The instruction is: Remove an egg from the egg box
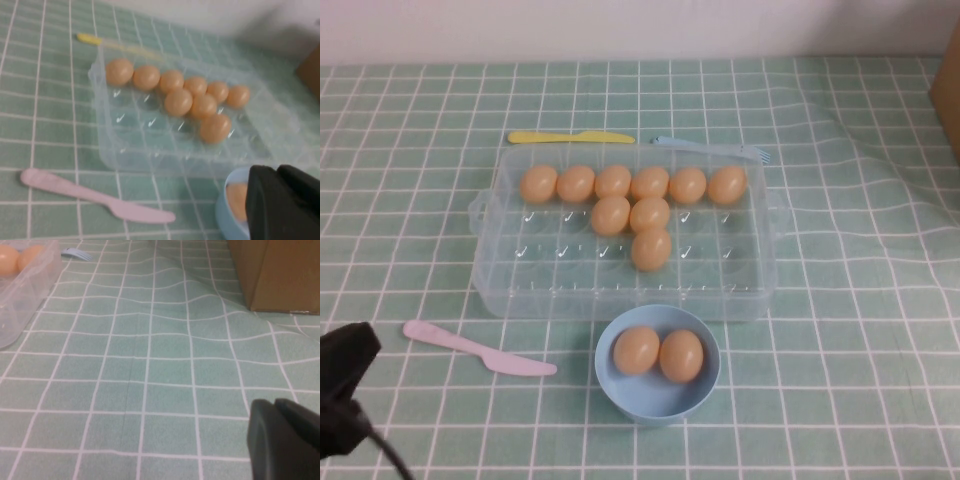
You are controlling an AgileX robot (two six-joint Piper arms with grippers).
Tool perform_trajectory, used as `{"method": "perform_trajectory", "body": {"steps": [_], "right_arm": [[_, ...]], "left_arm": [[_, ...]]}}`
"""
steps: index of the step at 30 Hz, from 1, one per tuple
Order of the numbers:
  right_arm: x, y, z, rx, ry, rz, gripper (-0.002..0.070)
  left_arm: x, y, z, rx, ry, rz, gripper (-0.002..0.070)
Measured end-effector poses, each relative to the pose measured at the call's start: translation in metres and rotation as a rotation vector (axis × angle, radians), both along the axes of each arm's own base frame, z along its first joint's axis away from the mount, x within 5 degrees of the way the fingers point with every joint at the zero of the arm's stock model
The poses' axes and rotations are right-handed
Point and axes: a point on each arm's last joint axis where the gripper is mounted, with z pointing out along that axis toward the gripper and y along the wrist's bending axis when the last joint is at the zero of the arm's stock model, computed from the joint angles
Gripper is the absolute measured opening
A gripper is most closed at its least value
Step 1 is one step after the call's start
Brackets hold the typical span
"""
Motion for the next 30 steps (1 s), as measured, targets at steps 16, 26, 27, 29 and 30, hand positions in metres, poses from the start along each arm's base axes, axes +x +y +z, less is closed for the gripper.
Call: {"method": "perform_trajectory", "body": {"steps": [16, 26, 27, 29, 30], "right_arm": [[0.000, 0.000, 0.000, 0.000, 0.000, 0.000, -0.0017], [0.000, 0.000, 0.000, 0.000, 0.000, 0.000, -0.0017], [0.000, 0.000, 0.000, 0.000, 0.000, 0.000, -0.0017], [0.000, 0.000, 0.000, 0.000, 0.000, 0.000, -0.0017], [0.000, 0.000, 0.000, 0.000, 0.000, 0.000, -0.0017]], "left_arm": [[0.170, -0.038, 0.045, 0.575, 0.382, -0.378, -0.0005], [0.258, -0.102, 0.027, 0.930, 0.400, -0.565, -0.0005], [0.265, -0.106, 0.024, 0.953, 0.403, -0.579, -0.0004], [0.277, -0.111, 0.017, 1.001, 0.403, -0.609, -0.0005], [0.281, -0.112, 0.015, 1.027, 0.400, -0.621, -0.0005]]}}
